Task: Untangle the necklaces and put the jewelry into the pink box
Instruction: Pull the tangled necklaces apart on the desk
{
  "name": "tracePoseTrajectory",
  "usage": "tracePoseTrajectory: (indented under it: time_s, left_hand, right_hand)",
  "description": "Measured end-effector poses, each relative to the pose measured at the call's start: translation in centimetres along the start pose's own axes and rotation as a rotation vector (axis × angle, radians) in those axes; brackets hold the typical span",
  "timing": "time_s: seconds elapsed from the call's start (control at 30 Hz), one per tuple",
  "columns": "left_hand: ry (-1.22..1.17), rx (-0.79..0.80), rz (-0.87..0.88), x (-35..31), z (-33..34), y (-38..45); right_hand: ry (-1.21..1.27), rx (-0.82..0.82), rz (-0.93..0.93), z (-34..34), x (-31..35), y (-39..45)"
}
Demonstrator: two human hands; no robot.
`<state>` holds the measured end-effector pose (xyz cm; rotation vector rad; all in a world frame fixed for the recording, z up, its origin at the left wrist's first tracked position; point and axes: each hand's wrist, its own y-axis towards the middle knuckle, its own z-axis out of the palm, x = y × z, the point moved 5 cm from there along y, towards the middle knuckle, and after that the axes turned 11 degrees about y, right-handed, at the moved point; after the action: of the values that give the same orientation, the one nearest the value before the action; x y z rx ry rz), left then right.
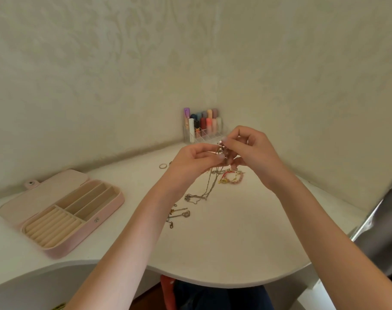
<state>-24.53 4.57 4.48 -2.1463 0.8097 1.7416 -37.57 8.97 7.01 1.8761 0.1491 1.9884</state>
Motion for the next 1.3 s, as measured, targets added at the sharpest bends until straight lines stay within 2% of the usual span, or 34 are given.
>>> tracePoseTrajectory:
  time_s: [0.33, 0.57, 0.67, 0.87, 1.03, 1.3]
  left_hand:
    - [-0.267, 0.015, 0.009, -0.5, 0.8, 0.0]
    - [-0.217, -0.005, -0.003, -0.7, 1.4, -0.1]
    - [-0.054, 0.008, 0.007, -0.8, 1.6, -0.3]
    - [0.080, 0.008, -0.094, 1.5, 1.2, -0.9]
    - [0.151, 0.114, -0.214, 4.3, 0.3, -2.0]
    - [0.172, 0.017, -0.292, 5.2, 0.5, -2.0]
  right_hand:
    - [0.058, 0.001, -0.011, -1.0, 0.9, -0.2]
    - [0.099, 0.030, -0.022, -1.2, 1.1, -0.6]
    - [0.144, 0.021, -0.022, -1.2, 1.1, -0.7]
    - [0.442, -0.109, -0.007, -3.0, 1.0, -0.4]
    - [0.582, -0.213, -0.014, -5.6, 0.4, -0.8]
    - [0.463, -0.507, 0.069, -10.2, -4.2, -2.6]
